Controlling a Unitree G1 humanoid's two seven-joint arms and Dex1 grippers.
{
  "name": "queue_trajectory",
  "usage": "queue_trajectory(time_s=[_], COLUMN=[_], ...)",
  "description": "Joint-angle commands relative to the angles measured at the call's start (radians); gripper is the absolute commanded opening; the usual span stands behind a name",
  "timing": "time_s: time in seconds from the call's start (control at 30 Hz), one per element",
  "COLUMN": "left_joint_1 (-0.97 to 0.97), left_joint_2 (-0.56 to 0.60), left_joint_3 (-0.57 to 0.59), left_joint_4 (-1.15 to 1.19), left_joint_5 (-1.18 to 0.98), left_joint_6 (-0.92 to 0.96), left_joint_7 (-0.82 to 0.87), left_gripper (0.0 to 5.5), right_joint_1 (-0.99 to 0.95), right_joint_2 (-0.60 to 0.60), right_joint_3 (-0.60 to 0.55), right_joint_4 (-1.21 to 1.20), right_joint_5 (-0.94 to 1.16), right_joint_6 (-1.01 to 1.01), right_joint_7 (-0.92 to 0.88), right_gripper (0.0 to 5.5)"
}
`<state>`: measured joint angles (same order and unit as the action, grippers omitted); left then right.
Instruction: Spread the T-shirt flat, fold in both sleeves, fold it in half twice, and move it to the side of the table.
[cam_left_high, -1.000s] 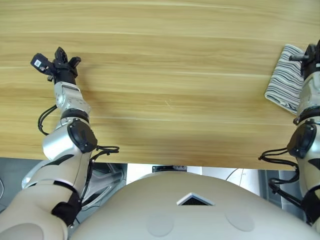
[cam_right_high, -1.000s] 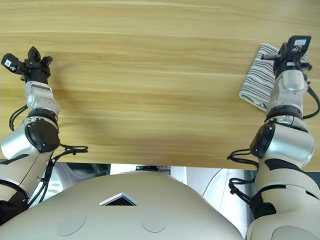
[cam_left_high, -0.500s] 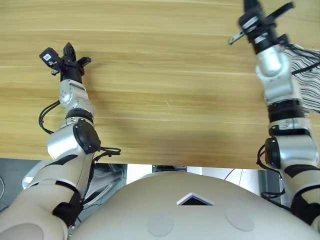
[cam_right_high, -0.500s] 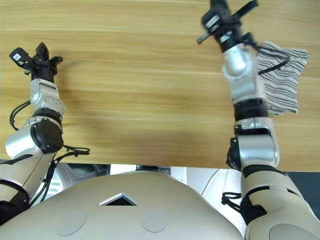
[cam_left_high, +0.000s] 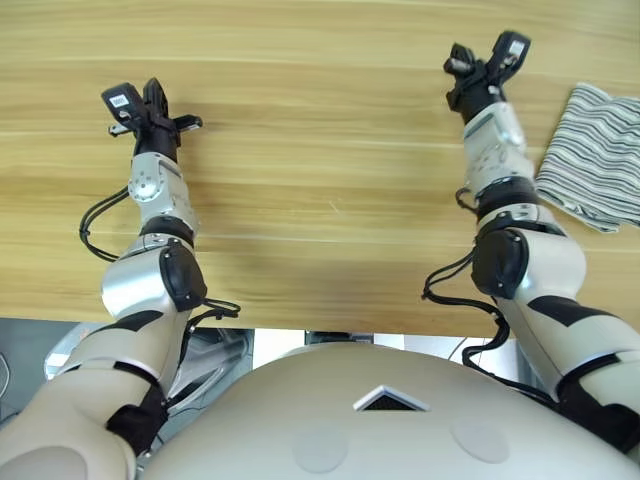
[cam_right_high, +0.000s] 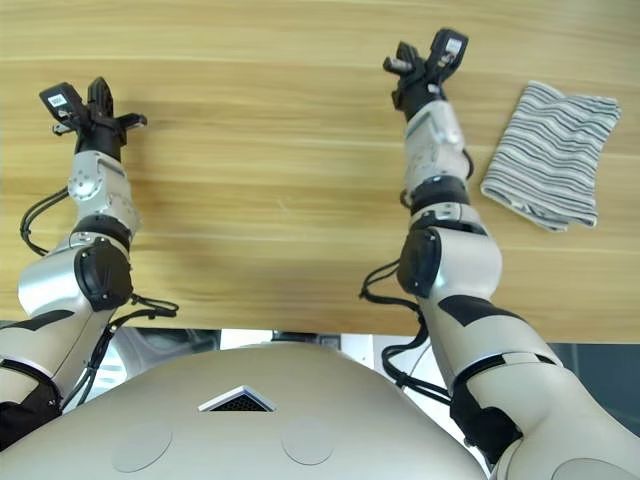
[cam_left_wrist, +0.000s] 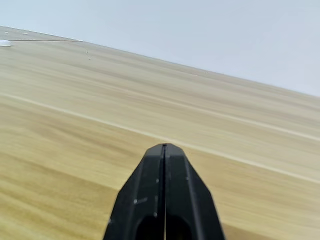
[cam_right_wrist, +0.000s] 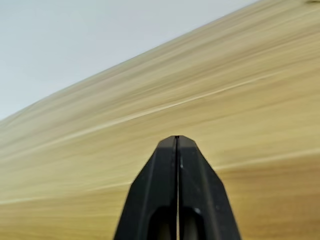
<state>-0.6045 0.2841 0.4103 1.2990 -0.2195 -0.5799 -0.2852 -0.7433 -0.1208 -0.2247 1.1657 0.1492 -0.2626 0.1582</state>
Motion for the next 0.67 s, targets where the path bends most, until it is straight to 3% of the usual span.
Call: queue_trajectory(time_s=[0.03,0.2,0.47,0.67], left_joint_1=[-0.017,-0.08,-0.067,-0.067], left_joint_2=[0.019,0.01,-0.003,-0.004], left_joint_3=[-0.025,-0.021,-0.017,-0.02], left_joint_4=[0.007,0.023,0.034,0.035], left_joint_5=[0.043,0.04,0.053,0.062], left_joint_6=[0.017,0.108,0.175,0.189], left_joint_7=[0.05,0.098,0.089,0.095], left_gripper=[0.0,0.0,0.0,0.0], right_joint_1=[-0.001,0.002,0.002,-0.008], right_joint_2=[-0.055,-0.033,-0.014,0.0], right_joint_3=[0.512,0.449,0.183,0.061], right_joint_4=[0.055,0.117,0.154,0.157], right_joint_5=[-0.654,-0.597,-0.288,-0.157], right_joint_6=[-0.104,-0.201,-0.234,-0.191], right_joint_7=[-0.691,-0.691,-0.337,-0.169], right_gripper=[0.03,0.03,0.03,0.03])
